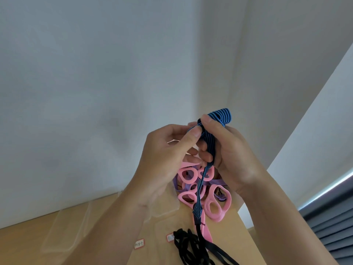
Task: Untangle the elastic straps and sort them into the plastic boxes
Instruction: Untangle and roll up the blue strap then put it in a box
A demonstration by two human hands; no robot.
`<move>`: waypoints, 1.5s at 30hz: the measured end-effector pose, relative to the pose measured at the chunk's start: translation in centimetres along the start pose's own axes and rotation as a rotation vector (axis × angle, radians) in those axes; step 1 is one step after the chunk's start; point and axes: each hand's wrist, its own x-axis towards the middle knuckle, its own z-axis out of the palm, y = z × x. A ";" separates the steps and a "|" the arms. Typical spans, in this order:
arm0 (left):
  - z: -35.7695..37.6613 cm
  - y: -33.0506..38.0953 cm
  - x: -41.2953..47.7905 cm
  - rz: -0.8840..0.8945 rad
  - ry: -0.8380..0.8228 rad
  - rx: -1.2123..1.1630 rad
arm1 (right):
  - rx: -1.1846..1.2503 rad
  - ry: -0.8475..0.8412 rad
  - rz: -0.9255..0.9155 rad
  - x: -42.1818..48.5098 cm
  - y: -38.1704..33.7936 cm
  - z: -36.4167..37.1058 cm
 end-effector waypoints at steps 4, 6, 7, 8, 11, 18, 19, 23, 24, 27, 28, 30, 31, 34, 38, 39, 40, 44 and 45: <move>0.0 -0.1 0.0 0.071 0.079 0.083 | -0.058 0.053 0.002 0.0 0.5 0.1; 0.3 -0.6 0.0 0.156 0.167 0.247 | -0.055 0.095 0.022 0.1 0.7 0.2; 0.5 -0.7 -0.1 0.207 0.190 0.296 | -0.048 0.110 0.039 0.0 0.7 0.2; 0.7 -0.9 -0.1 0.274 0.205 0.343 | -0.041 0.115 0.053 0.0 0.6 0.2; 0.7 -1.4 0.0 0.522 0.242 0.502 | -0.033 0.103 0.071 -0.1 0.5 0.2; 0.0 -1.3 0.3 0.359 0.173 0.429 | -0.015 0.047 0.002 -0.1 0.7 -0.3; -0.1 -1.2 0.4 0.376 0.169 0.437 | -0.004 0.029 0.001 -0.1 0.7 -0.3; 0.1 -1.3 0.6 0.685 0.295 0.630 | -0.043 0.032 0.012 -0.1 0.8 0.2; 0.2 -1.5 0.6 0.755 0.338 0.688 | -0.065 0.051 0.029 -0.1 0.8 0.5; 0.2 -2.6 0.8 0.930 0.378 0.823 | -0.048 0.099 0.137 -0.1 1.2 1.1; 0.2 -2.9 0.8 0.961 0.351 0.854 | -0.007 0.110 0.180 0.0 1.3 1.2; 0.1 -3.1 0.6 0.973 0.238 0.885 | 0.072 0.158 0.234 0.2 1.5 1.1; -0.1 -3.1 0.4 0.945 0.158 0.873 | 0.093 0.183 0.238 0.3 1.6 1.0; -0.8 -2.0 0.1 0.612 -0.017 0.592 | -0.030 0.198 0.143 0.2 1.6 0.4; -2.1 0.5 0.9 0.267 -0.034 0.353 | -0.721 0.172 -0.128 0.0 1.8 0.3; -2.5 0.9 1.2 0.270 -0.081 0.454 | -0.852 0.178 -0.176 0.0 2.0 0.5; -2.8 1.2 1.5 0.281 -0.137 0.576 | -0.955 0.197 -0.206 0.0 2.2 0.7; -2.5 1.0 1.7 0.362 -0.152 0.672 | -1.210 0.384 -0.292 -0.1 2.3 1.4; -2.1 0.6 1.5 0.390 -0.123 0.624 | -1.221 0.428 -0.352 -0.2 2.2 1.4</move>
